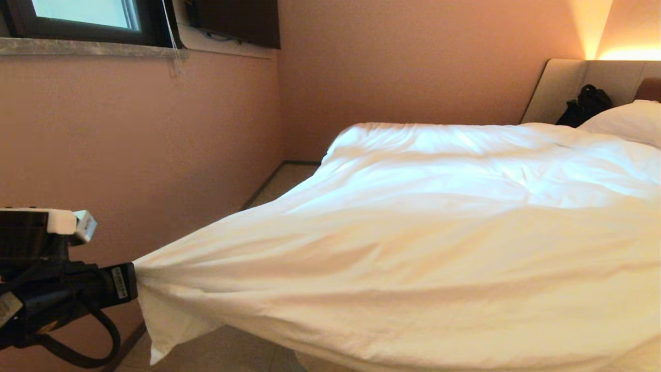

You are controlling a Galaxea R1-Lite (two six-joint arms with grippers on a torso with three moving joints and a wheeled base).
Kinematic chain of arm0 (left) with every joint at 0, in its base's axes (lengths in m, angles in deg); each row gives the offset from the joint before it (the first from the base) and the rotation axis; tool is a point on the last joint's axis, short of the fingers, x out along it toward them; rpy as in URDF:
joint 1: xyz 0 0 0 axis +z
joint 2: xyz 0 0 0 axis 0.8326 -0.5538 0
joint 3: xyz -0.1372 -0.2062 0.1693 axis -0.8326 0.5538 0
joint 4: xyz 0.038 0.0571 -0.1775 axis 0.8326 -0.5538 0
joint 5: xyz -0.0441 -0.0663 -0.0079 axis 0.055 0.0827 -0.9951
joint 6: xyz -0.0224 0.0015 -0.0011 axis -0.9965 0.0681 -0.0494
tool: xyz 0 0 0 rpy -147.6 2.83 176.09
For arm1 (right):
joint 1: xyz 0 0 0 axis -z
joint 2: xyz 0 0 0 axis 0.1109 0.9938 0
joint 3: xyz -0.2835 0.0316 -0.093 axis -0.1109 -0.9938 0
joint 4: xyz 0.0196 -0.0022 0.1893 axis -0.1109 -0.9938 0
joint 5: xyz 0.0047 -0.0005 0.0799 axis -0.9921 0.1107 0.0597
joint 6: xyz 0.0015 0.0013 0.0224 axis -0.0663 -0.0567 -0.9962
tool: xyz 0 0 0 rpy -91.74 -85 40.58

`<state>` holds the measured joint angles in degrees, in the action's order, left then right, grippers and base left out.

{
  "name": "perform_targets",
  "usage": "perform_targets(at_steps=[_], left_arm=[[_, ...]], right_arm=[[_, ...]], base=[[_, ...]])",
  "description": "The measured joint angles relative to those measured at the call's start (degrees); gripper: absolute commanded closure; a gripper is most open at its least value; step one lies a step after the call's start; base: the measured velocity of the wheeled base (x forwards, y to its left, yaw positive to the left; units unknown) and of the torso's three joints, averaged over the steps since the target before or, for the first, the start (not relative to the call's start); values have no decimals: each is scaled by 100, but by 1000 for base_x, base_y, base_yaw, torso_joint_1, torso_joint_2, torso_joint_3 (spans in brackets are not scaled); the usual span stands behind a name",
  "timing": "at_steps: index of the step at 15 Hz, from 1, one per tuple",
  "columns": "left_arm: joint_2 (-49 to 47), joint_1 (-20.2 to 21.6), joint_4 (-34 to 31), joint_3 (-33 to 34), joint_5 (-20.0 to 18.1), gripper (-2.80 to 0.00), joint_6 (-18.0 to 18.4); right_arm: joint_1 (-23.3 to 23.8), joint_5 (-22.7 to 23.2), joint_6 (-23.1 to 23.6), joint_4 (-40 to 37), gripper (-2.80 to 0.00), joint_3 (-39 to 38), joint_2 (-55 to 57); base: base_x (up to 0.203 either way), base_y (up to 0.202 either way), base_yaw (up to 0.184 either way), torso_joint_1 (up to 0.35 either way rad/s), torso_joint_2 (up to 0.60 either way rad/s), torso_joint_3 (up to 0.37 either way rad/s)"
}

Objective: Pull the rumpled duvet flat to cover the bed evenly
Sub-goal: Flatten the corners of the folded blanket

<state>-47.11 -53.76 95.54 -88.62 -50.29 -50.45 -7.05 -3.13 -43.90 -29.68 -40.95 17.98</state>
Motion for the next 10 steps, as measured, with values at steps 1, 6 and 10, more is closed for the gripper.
perform_targets(at_steps=[1, 6, 10], left_arm=[[40, 0, -5, 18, -105, -280, 21], [507, -9, -66, 260, -823, -280, 304], [690, -9, -61, 275, -848, -280, 306]], right_arm=[[2, -1, -4, 0, 0, 0, 0], [0, -1, -4, -2, 0, 0, 0], [0, -2, 0, 0, 0, 0, 0]], base=[[0, 0, 0, 0, 0, 0], [0, 0, 0, 0, 0, 0], [0, 0, 0, 0, 0, 0]])
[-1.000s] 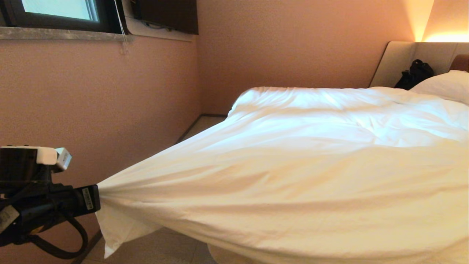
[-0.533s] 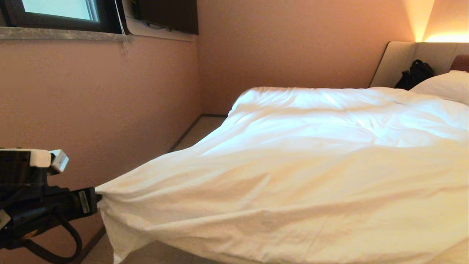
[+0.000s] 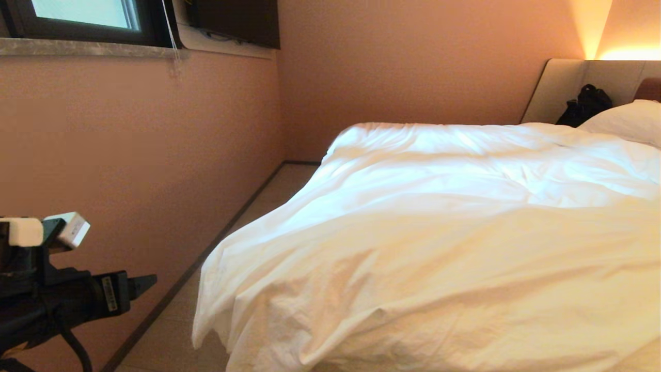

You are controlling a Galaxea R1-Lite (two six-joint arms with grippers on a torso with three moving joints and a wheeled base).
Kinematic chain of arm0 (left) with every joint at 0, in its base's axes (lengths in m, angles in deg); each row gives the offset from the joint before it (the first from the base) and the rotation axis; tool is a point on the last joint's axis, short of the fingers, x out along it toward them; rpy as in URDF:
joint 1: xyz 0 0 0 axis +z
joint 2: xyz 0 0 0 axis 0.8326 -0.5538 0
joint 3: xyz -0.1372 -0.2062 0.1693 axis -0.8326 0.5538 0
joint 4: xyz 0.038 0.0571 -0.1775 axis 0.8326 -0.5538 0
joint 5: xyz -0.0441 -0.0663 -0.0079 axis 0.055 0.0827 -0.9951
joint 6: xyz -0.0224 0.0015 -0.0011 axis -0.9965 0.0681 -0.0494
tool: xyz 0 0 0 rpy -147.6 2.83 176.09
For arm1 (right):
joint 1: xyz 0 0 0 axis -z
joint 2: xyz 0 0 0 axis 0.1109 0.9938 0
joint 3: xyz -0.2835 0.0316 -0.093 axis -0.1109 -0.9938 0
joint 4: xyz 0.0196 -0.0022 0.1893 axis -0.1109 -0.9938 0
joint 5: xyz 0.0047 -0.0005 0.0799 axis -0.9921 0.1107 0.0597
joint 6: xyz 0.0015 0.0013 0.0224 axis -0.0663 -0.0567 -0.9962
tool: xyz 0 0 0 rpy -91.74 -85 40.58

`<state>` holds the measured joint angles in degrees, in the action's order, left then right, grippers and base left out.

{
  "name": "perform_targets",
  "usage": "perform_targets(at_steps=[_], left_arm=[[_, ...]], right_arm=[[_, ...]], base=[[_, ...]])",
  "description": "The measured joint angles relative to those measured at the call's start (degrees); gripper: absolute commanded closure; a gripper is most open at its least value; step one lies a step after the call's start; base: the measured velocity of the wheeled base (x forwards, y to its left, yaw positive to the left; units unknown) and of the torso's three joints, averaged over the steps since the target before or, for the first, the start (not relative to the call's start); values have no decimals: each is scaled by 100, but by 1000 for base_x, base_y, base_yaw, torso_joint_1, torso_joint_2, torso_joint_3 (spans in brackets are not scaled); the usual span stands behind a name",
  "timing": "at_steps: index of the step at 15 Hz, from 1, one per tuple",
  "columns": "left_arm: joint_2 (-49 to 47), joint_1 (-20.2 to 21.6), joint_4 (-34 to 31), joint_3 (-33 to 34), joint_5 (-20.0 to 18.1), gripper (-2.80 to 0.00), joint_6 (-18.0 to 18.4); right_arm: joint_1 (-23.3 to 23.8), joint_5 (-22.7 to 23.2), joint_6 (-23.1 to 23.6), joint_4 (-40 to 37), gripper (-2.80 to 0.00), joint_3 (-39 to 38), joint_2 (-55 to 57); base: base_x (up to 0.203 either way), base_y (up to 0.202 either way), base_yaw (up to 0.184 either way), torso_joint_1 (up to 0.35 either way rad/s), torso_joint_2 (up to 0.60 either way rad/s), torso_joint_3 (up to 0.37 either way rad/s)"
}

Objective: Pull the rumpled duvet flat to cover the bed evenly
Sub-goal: Flatten the corners of the folded blanket

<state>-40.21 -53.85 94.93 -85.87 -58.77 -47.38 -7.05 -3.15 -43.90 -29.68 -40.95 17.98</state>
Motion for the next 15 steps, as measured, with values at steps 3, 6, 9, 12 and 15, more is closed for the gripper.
perform_targets(at_steps=[3, 6, 9, 12, 15], left_arm=[[38, -7, 25, -106, -224, -280, -5], [18, -11, 11, -287, -913, 0, -8], [-230, -36, 6, -669, -1663, 0, -40], [-603, -49, 47, -1127, -2339, 0, -44], [-1196, -55, 63, -1881, -2812, 0, -67]], right_arm=[[0, 0, -7, 0, 0, 0, 0], [0, 1, -5, 0, 0, 0, 0], [0, 0, -2, 0, 0, 0, 0], [0, 0, -4, 0, 0, 0, 0], [0, 2, -4, 0, 0, 0, 0]], base=[[0, 0, 0, 0, 0, 0], [0, 0, 0, 0, 0, 0], [0, 0, 0, 0, 0, 0], [0, 0, 0, 0, 0, 0], [0, 0, 0, 0, 0, 0]])
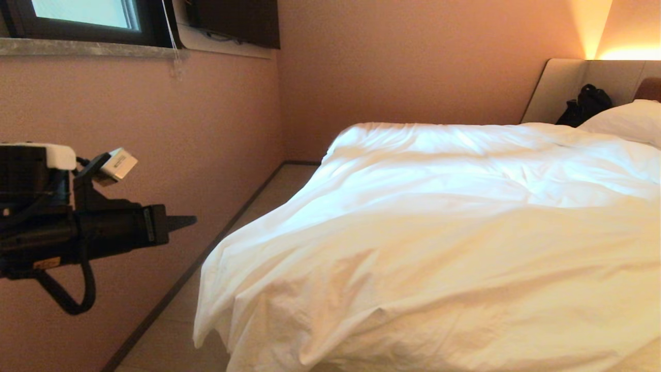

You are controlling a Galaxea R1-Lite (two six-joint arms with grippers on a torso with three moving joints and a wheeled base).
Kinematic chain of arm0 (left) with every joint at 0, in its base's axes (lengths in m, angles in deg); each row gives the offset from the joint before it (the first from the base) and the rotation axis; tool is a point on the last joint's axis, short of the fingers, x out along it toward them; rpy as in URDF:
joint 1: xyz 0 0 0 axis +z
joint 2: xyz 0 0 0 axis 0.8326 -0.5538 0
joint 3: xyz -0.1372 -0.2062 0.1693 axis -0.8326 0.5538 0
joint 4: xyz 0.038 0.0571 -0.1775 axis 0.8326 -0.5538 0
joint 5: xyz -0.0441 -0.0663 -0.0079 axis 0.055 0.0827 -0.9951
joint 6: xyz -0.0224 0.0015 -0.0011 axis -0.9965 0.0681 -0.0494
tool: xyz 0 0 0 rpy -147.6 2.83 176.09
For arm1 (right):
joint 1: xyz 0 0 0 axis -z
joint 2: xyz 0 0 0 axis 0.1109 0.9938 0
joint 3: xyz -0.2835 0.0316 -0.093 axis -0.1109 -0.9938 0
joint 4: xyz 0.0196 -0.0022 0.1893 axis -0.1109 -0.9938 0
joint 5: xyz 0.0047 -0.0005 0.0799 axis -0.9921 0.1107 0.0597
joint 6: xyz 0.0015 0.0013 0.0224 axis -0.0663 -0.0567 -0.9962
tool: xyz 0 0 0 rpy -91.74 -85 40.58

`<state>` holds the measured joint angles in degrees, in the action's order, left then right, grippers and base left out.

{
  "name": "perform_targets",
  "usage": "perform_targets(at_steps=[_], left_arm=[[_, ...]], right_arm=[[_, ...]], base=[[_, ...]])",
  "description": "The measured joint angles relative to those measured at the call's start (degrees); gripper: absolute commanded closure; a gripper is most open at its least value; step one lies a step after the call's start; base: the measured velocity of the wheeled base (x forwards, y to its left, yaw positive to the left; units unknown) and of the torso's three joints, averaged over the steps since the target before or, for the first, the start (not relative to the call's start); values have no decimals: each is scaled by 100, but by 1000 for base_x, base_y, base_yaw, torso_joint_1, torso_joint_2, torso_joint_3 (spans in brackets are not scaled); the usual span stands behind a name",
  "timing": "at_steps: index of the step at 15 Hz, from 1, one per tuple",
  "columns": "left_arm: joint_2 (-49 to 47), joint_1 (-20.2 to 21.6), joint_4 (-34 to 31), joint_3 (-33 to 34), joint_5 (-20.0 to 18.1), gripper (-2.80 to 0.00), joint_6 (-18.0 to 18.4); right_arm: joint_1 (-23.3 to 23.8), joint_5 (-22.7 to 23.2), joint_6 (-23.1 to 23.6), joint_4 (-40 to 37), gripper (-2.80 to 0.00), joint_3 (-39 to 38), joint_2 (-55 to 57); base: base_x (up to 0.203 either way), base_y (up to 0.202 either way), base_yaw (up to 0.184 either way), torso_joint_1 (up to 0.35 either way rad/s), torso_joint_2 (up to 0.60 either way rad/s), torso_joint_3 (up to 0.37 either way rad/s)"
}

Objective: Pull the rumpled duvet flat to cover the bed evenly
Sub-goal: Flatten the corners of the folded blanket

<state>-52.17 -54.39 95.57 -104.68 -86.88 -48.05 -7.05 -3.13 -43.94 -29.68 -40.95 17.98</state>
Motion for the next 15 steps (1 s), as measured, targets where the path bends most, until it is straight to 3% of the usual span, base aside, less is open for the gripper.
perform_targets(at_steps=[4, 10, 15], left_arm=[[-1220, -82, 15, -1362, -121, 0, -325], [-2969, -260, -40, -2795, -154, 0, -1418], [-3736, -422, -292, -3398, -99, 0, -1563]], right_arm=[[0, -1, 2, 0, 0, 0, 0], [0, 0, 0, 0, 0, 0, 0], [2, -1, -3, -2, 0, 0, 0]], base=[[0, 0, 0, 0, 0, 0], [0, 0, 0, 0, 0, 0], [0, 0, 0, 0, 0, 0]])
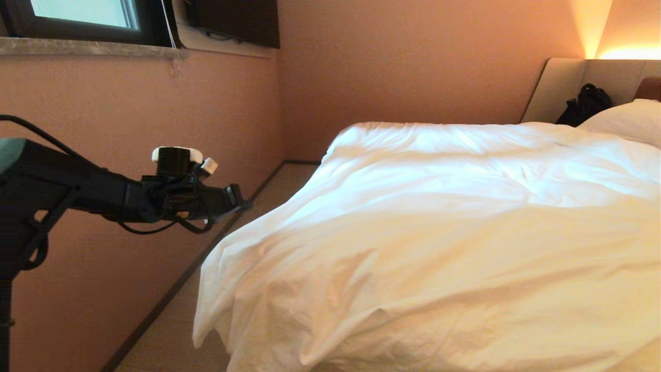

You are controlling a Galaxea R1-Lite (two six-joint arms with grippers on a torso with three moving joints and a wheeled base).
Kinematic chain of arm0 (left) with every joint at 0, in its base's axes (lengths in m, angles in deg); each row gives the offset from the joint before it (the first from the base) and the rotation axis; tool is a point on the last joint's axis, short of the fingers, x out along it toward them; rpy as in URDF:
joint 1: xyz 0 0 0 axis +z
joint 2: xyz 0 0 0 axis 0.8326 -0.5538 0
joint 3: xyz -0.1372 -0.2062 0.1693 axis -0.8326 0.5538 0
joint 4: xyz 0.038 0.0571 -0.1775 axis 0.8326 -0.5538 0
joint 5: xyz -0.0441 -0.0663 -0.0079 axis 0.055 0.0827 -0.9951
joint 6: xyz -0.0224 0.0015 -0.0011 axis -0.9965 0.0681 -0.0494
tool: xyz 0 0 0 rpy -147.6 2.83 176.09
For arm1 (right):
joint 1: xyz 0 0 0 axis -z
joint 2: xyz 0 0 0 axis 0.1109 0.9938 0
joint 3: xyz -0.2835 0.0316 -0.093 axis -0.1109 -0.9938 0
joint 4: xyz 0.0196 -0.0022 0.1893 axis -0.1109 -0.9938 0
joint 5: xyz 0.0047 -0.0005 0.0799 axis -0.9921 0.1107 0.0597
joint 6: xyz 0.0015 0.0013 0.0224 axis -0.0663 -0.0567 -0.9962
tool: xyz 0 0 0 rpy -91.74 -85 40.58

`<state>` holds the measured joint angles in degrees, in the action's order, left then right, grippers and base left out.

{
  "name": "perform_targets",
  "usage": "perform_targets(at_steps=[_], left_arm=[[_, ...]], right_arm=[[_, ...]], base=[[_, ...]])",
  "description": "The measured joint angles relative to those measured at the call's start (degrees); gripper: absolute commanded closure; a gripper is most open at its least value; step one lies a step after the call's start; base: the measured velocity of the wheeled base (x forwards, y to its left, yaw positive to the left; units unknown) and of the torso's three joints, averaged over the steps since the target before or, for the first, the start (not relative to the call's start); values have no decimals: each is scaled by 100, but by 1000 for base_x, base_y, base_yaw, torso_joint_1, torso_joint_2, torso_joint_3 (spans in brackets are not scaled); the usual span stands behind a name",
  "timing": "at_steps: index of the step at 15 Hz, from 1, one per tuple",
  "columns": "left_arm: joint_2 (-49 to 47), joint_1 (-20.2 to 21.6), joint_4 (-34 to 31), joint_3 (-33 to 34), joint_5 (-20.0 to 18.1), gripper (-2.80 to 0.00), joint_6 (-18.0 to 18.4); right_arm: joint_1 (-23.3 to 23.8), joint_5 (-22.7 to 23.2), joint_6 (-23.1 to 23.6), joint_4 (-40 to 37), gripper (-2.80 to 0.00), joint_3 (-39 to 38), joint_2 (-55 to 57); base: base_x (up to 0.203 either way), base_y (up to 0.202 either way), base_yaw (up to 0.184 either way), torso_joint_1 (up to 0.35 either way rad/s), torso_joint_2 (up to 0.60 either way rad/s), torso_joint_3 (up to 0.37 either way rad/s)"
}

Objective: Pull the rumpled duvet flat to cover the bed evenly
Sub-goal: Flatten the corners of the folded blanket

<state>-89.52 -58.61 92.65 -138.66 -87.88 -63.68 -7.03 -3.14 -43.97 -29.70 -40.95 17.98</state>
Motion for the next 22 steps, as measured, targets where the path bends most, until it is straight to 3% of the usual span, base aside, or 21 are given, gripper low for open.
perform_targets(at_steps=[4, 7, 11, 15, 22], left_arm=[[-276, -136, -1168, -60, 161, 0, 34], [-438, -277, -1606, 73, 916, 0, 234], [-553, -761, -1817, 588, 2330, 0, 859], [-542, -1014, -1820, 950, 2456, 0, 869], [-85, -1010, -1872, 1168, 2450, 0, 861]], right_arm=[[-2, 0, 2, 2, 0, 0, 0], [-2, 0, 2, 2, 0, 0, 0], [-2, 1, 0, 2, 0, 0, 0], [-2, 0, 0, 2, 0, 0, 0], [-2, 1, 5, 0, 0, 0, 0]], base=[[0, 0, 0, 0, 0, 0], [0, 0, 0, 0, 0, 0], [0, 0, 0, 0, 0, 0], [0, 0, 0, 0, 0, 0], [0, 0, 0, 0, 0, 0]])
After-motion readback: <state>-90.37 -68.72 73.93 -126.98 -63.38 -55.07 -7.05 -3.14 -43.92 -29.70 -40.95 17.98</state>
